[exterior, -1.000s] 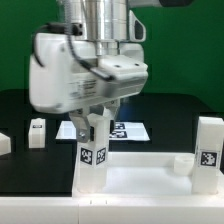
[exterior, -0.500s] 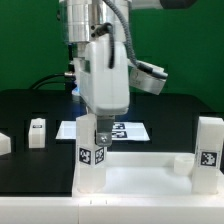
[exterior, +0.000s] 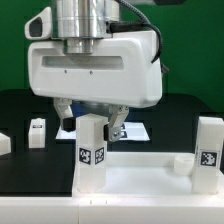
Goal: Assemble desk
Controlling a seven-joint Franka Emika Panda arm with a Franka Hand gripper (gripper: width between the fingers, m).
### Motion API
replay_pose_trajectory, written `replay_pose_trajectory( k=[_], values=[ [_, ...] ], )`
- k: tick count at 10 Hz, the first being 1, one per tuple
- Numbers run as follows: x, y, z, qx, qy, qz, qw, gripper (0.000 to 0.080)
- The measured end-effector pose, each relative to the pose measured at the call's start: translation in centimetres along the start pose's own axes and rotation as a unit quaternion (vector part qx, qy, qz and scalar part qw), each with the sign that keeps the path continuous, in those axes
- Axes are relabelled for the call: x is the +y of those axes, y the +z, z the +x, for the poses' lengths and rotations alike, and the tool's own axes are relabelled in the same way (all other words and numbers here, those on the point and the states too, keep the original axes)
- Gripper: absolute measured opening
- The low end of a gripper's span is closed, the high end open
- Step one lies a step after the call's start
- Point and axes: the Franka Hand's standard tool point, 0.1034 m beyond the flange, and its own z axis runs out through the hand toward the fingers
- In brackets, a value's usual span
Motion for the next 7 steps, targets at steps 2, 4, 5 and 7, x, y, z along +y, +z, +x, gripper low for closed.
replay_pose_trajectory(
  k=[2,4,5,7],
  values=[
    [0.03,0.08,-0.03,-0.001,0.018,0.000,1.000,0.0524],
    [0.05,0.12,-0.04,-0.001,0.050,0.000,0.999,0.0285],
    [0.18,0.11,0.02,-0.001,0.093,0.000,0.996,0.0285],
    [0.33,0.08,-0.04,-0.007,0.225,-0.008,0.974,0.0285]
  ],
)
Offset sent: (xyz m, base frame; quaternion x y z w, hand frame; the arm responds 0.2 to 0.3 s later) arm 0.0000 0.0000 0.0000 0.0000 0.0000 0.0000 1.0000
